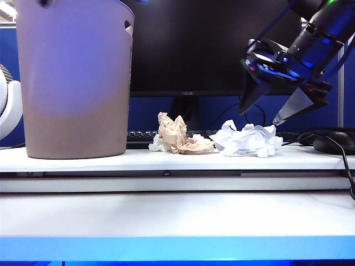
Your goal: Pick up all paper balls from the table and place them in the pink trash can.
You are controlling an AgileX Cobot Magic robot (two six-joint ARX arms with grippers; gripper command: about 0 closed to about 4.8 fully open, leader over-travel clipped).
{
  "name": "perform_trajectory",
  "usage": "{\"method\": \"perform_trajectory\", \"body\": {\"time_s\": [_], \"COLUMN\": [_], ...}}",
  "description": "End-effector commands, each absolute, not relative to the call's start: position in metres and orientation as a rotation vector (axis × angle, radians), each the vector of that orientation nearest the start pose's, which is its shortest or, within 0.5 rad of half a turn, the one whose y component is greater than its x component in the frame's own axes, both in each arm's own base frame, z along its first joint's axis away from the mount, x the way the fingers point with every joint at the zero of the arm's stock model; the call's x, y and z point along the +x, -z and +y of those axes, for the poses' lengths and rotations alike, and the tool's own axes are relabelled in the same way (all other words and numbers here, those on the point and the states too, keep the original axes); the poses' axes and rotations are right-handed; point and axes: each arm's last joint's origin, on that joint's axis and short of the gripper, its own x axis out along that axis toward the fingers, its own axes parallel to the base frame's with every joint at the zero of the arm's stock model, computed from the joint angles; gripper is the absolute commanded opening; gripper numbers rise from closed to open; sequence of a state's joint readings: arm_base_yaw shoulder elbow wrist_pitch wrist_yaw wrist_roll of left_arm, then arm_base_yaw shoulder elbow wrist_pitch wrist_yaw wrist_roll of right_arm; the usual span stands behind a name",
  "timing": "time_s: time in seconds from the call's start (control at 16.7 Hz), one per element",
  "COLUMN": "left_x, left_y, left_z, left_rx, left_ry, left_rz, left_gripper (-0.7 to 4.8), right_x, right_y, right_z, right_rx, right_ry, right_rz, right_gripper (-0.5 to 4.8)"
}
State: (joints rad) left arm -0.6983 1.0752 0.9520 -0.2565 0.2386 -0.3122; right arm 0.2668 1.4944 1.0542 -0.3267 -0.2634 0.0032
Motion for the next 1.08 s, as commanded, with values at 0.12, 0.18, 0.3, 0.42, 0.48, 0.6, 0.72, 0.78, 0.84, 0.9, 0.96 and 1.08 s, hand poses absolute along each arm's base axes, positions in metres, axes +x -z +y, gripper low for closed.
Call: {"method": "perform_trajectory", "body": {"time_s": [0.12,0.18,0.3,0.42,0.48,0.6,0.72,0.78,0.84,0.9,0.96,1.08], "left_x": [0.179,0.179,0.179,0.18,0.179,0.179,0.179,0.179,0.178,0.178,0.178,0.178], "left_y": [-0.328,-0.328,-0.328,-0.327,-0.327,-0.326,-0.324,-0.324,-0.323,-0.323,-0.322,-0.322], "left_z": [-0.158,-0.158,-0.158,-0.159,-0.159,-0.158,-0.158,-0.158,-0.158,-0.157,-0.157,-0.157], "left_rx": [-0.192,-0.191,-0.184,-0.18,-0.178,-0.176,-0.172,-0.171,-0.169,-0.168,-0.166,-0.165], "left_ry": [0.86,0.86,0.863,0.862,0.861,0.859,0.854,0.853,0.852,0.85,0.848,0.848], "left_rz": [0.524,0.525,0.521,0.529,0.535,0.544,0.56,0.566,0.571,0.577,0.584,0.588], "left_gripper": [-0.01,-0.01,-0.01,-0.01,-0.01,-0.01,-0.01,-0.01,-0.01,-0.01,-0.01,-0.01], "right_x": [0.299,0.297,0.295,0.296,0.297,0.301,0.304,0.305,0.306,0.307,0.308,0.309], "right_y": [-0.25,-0.249,-0.247,-0.241,-0.239,-0.23,-0.223,-0.22,-0.217,-0.216,-0.215,-0.214], "right_z": [0.097,0.1,0.104,0.109,0.109,0.11,0.11,0.11,0.111,0.111,0.111,0.111], "right_rx": [-0.007,-0.012,-0.018,-0.033,-0.04,-0.053,-0.07,-0.073,-0.075,-0.077,-0.077,-0.076], "right_ry": [-0.523,-0.533,-0.545,-0.543,-0.529,-0.501,-0.468,-0.463,-0.46,-0.456,-0.455,-0.457], "right_rz": [0.808,0.819,0.835,0.854,0.863,0.891,0.915,0.922,0.926,0.93,0.932,0.922], "right_gripper": [4.79,4.79,4.79,4.79,4.79,4.79,4.79,4.79,4.79,4.79,4.16,2.2]}}
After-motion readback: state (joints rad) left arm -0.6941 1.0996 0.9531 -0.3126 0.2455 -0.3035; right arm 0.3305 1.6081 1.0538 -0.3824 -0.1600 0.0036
